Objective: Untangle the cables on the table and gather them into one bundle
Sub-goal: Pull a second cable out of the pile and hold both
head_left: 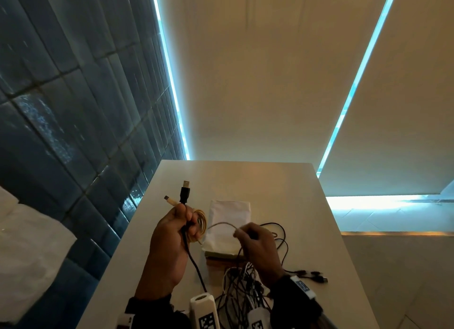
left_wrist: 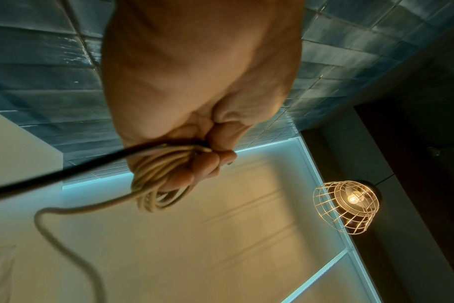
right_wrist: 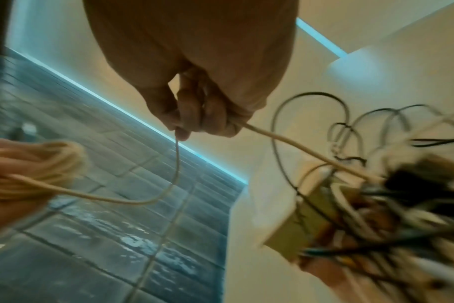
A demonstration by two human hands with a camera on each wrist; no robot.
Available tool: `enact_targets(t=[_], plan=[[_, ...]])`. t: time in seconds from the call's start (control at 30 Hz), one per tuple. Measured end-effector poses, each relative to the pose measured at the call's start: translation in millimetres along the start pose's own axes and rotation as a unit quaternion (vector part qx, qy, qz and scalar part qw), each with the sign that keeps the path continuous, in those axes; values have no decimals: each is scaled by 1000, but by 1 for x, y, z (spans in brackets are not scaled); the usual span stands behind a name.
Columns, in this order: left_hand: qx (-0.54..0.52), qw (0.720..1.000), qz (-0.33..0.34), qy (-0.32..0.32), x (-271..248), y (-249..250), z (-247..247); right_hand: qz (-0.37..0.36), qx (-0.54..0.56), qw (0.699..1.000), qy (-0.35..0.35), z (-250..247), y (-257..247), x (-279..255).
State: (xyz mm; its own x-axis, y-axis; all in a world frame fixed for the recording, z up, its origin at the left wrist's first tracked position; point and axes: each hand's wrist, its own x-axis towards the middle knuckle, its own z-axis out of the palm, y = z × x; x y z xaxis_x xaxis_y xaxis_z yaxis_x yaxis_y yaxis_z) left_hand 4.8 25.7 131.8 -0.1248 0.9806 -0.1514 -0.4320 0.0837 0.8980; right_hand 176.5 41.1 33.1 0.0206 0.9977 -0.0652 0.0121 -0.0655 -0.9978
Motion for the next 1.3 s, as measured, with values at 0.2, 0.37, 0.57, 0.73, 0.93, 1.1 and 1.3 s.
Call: enact_targets(t=[0.2,0.37,0.57,0.73,0.93,1.1,1.3], plan=[[18,999,-39,13,-1,-1,5,-105,86,987,-87,19,-52,-14],[16,997,-69,-12,-3,-4,3,-125,83,976,-155,26,-56,-24],[-179,981,-51,-47,-4,5,0,-40,101,972,-207,20,-29,-22],[-175,983,-12,-52,-4,7,0,-19,58,978,-201,15,-6,-16],[-162,985,23,-54,-6,9,-1,-11,-10,982,-188,7,29,-17],[-142,988,20,-49,-9,9,0,14,-47,988,-146,2,65,-18],[-166,984,30,-61,-9,9,0,38,-71,988,-130,-2,74,-17]])
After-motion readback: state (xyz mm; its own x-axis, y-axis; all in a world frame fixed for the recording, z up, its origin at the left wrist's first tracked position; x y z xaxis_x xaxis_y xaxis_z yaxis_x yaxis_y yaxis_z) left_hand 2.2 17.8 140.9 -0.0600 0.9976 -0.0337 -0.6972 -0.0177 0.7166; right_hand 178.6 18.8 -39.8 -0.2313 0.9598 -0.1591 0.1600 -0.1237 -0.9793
